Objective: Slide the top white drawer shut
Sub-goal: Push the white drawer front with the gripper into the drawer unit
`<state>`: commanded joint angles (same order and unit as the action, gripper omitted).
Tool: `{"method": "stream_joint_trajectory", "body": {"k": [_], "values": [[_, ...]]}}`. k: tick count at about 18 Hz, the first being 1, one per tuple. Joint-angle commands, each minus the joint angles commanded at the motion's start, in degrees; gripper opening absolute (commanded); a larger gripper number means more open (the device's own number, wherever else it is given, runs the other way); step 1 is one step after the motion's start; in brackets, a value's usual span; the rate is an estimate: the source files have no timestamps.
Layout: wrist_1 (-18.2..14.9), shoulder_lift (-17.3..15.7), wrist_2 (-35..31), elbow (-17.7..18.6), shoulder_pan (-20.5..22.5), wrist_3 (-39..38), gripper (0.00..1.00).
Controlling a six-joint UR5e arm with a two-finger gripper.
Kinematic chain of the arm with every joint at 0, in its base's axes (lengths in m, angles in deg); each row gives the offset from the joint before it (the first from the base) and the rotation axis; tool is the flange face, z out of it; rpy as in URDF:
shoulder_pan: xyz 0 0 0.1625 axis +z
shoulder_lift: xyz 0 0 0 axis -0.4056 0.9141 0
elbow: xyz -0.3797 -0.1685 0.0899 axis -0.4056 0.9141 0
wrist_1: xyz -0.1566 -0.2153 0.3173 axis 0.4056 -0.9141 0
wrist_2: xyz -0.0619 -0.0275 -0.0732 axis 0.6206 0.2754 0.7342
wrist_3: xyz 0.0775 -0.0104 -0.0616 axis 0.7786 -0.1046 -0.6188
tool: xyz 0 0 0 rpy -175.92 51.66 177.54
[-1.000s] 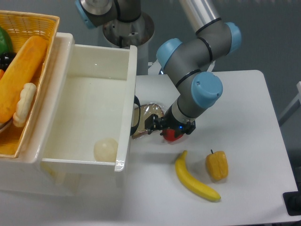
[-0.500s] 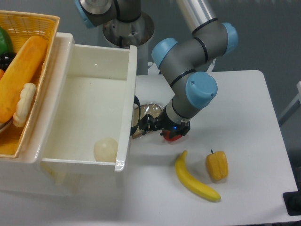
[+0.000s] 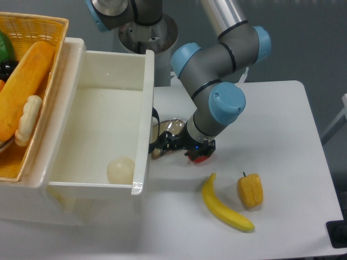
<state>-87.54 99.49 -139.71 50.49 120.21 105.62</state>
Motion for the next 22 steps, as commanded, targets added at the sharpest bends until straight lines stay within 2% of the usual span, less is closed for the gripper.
{"method": "stream_joint_trajectory", "body": {"k": [22], "values": [[-0.3,-2.1,2.4,0.3,-4.0,-0.3,1.00]]}}
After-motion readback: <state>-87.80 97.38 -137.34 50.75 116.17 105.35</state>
